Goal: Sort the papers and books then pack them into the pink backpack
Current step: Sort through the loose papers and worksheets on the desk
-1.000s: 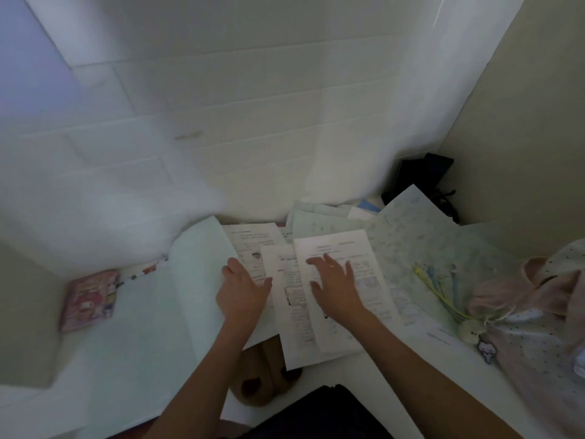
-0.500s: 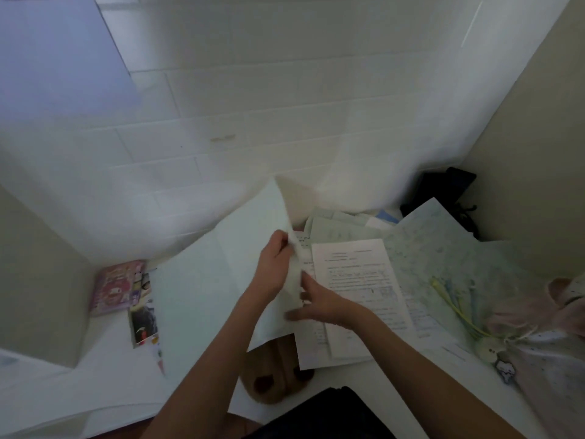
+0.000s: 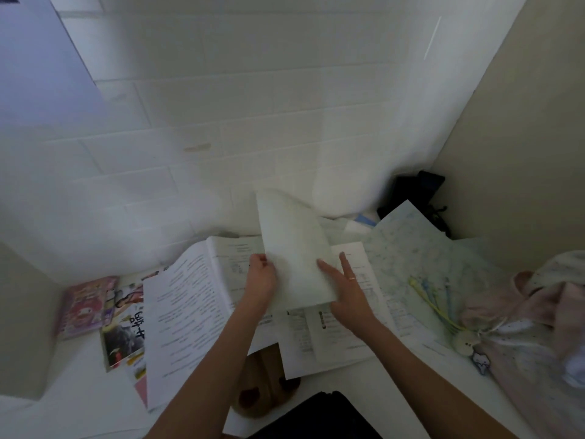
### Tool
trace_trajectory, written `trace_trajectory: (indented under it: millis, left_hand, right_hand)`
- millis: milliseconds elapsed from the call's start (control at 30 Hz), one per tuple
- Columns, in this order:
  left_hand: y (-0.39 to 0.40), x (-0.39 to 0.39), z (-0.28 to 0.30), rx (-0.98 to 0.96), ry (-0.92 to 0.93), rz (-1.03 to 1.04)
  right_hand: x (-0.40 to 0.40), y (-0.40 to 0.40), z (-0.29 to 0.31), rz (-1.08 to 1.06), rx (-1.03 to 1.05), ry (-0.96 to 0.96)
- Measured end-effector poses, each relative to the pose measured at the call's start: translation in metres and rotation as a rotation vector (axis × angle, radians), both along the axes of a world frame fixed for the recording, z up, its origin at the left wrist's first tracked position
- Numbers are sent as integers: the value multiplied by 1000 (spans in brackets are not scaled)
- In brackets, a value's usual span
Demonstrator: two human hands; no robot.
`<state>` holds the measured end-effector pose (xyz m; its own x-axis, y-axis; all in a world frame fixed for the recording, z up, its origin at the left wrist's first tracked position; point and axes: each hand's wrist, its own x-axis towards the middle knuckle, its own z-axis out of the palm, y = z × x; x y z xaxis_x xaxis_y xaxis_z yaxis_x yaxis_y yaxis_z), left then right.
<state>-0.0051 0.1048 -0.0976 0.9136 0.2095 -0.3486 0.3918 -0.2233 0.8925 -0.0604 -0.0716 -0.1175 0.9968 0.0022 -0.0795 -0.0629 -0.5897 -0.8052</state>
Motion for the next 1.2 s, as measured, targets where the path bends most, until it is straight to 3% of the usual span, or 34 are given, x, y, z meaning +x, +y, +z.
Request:
trace_trajectory:
  millis: [67,167,200,233,300,400,467,567,633,700,767,933,1000,1033,1133,1167,1200]
  left_hand:
    - [6,-7,-12,157,87,-44]
    - [14,-13,-26,310,135,-162]
    - [15,-13,-30,343,136,-201]
    - [16,-12,-31,367,140,-242]
    - [13,-9,-33,373,134,-351]
    - [4,-10,-38,356,97,-493]
    - [-2,-15,-44,359,98,-495]
    - [-11,-16,-52,330,96,-477]
    - [-19,-16,-53,141,198,-439]
    - [-31,-18,-54,-127,336,-351]
    - [-38,-18,-58,-247,386,-276]
    - [-41,-16,-61,-500,407,-250]
    - [-44,-19,-59,-395,360,-306]
    - [-46,-21,-58,-233,297,-326]
    - [-44,-29,-61,529,-13,-339]
    - [-40,-31,-61,727,-83,-304]
    - [-38,-31,-61,797,-103,-241]
  right_hand:
    - [-4,2,-1,-77,320,141]
    - [-3,2,3,-370,997,451]
    - [0,1,5,-455,1149,533]
    - [2,-1,5,-518,1153,586]
    - [5,-3,1,-578,920,579]
    - [-1,-13,-14,-730,373,314]
    - [-10,-28,-18,-776,153,255]
    - [-15,-58,-30,-706,-145,377]
    - [-17,-70,-37,-583,-340,521]
    - [-19,-79,-44,-495,-349,569]
    - [-21,-85,-51,-478,-268,519]
    - [-21,-86,-54,-748,129,377]
    - [-24,-88,-53,-746,76,421]
    - [-27,-90,-52,-738,-15,428]
    - [-39,-99,-42,-829,-232,399]
    - [-43,-102,-39,-850,-264,387]
    - [-47,-105,-36,-854,-278,373]
